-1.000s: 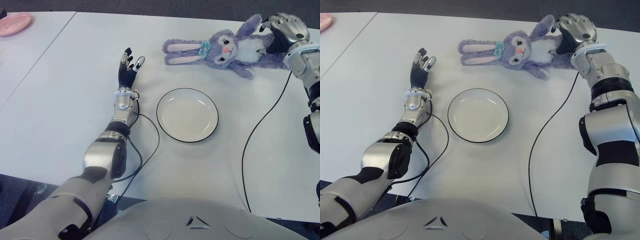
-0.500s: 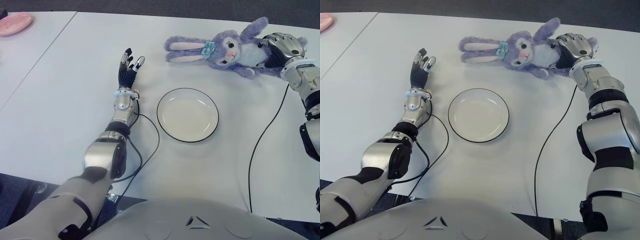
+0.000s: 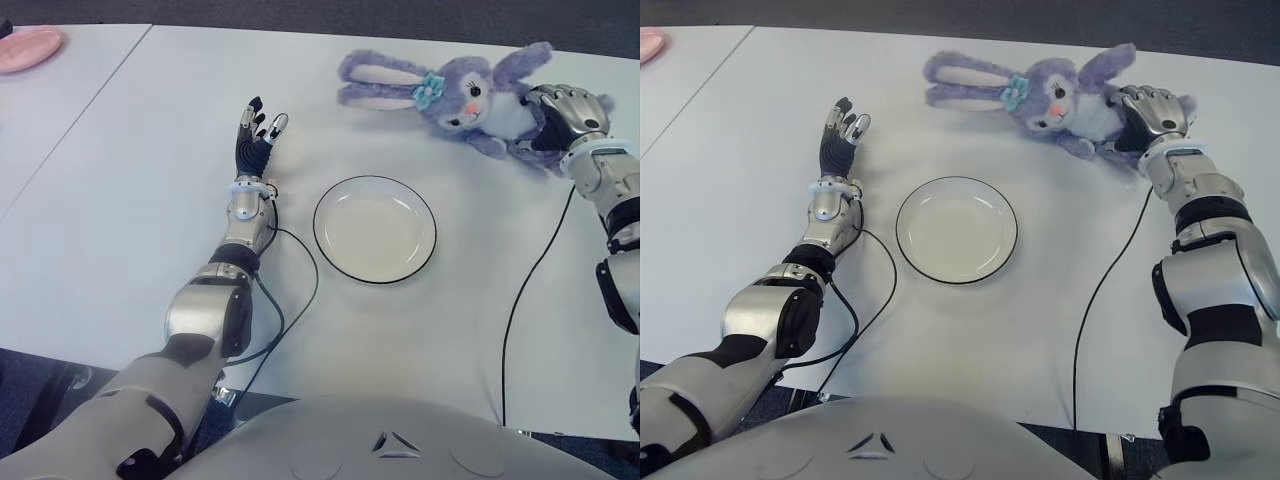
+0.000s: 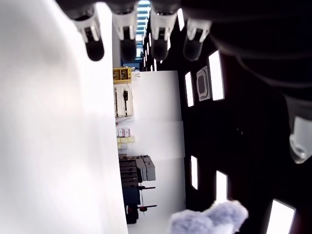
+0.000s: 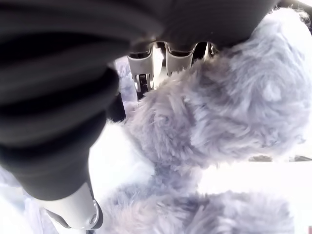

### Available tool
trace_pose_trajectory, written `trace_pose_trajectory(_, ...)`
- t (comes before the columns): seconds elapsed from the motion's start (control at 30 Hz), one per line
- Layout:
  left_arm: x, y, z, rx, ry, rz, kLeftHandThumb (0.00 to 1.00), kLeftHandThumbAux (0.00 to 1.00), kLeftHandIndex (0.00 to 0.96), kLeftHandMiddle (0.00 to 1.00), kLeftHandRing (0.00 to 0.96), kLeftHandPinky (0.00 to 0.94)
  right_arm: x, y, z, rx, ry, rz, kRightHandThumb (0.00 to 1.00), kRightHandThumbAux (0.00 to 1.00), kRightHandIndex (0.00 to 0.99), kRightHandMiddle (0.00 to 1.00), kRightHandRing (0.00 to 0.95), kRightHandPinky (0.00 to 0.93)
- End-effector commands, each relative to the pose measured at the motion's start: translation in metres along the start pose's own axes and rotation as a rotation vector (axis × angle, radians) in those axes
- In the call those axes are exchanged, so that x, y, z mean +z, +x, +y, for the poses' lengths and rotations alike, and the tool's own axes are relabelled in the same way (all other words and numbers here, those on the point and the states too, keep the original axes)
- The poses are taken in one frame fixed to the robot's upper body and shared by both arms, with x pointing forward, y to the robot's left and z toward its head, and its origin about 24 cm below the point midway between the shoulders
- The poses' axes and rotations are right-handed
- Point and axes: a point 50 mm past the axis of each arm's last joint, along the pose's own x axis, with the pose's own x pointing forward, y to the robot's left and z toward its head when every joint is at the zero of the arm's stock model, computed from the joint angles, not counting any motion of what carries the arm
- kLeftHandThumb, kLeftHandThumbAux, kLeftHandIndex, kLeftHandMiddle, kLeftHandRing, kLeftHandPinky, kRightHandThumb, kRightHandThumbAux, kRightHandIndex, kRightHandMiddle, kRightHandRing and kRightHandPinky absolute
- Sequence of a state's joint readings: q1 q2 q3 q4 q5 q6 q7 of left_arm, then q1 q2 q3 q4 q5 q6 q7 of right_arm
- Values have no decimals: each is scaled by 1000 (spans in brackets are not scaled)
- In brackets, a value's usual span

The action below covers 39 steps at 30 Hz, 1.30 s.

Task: Put the doll into the plate.

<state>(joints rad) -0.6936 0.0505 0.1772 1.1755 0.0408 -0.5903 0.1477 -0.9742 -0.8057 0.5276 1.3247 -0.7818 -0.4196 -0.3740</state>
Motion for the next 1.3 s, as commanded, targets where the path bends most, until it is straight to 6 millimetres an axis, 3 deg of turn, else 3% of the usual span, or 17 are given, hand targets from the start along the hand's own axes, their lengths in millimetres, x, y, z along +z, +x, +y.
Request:
trace_pose_trajectory(0.03, -116, -107, 27, 20, 57, 541, 0, 446, 86, 79, 83, 91, -11, -34, 57, 216, 53, 50, 224, 833, 239, 198, 168, 192)
trace_pose_trajectory(0.2, -116, -107, 30, 23, 63, 541, 0, 442, 83, 83, 89, 97, -15, -41, 65, 233, 83, 84, 231, 846, 251, 206, 185, 210)
trace_pose_trajectory(0.5, -116, -106, 31, 17, 60, 533, 0, 440, 84, 88, 91, 95, -11, -45, 74, 233, 150, 109, 384, 822, 298, 217, 198, 225)
trace_pose_trajectory(0.87, -115, -104, 30, 19, 88, 545, 0, 446, 86, 101, 104, 101, -2, -47, 85, 263, 210, 114, 437, 817, 312, 225, 210, 248)
trace_pose_trajectory(1.0, -115, -104, 30, 19, 89, 546, 0, 449, 88, 106, 106, 94, 6, -51, 96, 287, 259, 122, 446, 816, 307, 226, 211, 249)
trace_pose_trajectory(1.3, -115, -104, 32, 14, 87, 544, 0, 446, 80, 107, 111, 101, 43, -53, 115, 355, 454, 22, 449, 803, 278, 255, 281, 362)
